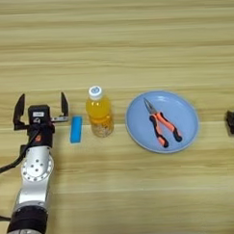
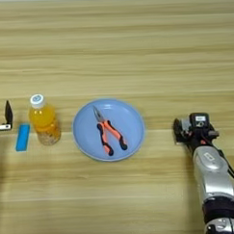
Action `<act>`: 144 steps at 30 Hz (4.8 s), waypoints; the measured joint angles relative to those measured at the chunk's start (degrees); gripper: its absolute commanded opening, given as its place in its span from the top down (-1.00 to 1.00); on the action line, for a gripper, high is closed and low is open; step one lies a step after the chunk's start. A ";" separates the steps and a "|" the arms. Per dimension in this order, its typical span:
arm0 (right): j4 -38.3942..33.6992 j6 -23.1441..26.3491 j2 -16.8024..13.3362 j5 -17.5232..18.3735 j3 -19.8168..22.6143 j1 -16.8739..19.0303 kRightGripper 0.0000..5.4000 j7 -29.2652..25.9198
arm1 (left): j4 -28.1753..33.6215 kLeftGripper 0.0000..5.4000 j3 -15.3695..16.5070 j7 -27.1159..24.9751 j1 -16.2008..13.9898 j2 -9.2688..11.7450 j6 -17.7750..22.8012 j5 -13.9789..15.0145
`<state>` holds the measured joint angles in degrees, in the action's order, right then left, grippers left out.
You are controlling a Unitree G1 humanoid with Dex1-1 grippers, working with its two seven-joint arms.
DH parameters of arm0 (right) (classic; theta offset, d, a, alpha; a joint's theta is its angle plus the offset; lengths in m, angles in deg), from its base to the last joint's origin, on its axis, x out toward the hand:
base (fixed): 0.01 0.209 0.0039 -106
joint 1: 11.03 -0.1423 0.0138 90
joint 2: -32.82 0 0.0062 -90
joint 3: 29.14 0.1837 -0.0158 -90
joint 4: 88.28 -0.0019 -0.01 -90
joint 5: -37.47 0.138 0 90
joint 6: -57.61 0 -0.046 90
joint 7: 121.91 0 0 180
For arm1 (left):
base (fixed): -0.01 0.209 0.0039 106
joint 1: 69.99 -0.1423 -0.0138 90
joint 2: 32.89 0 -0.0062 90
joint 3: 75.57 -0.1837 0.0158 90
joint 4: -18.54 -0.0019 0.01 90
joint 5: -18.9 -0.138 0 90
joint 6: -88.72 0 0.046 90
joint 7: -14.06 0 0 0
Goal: Move the objects on the table
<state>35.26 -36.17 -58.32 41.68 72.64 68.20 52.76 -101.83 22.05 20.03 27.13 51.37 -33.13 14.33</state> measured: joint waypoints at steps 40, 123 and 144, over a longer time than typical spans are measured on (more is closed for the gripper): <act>-24.91 5.97 2.38 -0.43 -2.92 10.71 0.06 -0.39 | 0.55 -1.00 0.15 -0.01 -0.09 0.09 0.04 -0.01; -25.89 1.54 15.21 -7.10 -42.58 15.93 -0.56 -17.19 | 0.94 -1.00 -0.15 0.46 0.15 -0.11 0.84 -0.20; -33.42 -0.45 14.00 -6.81 -36.45 16.10 -0.98 -15.13 | 0.94 -1.00 -0.16 0.46 0.14 -0.10 0.83 -0.21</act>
<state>1.83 -36.61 -44.32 34.87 36.20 84.31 37.64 -100.89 21.89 20.49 27.28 51.27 -32.30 14.12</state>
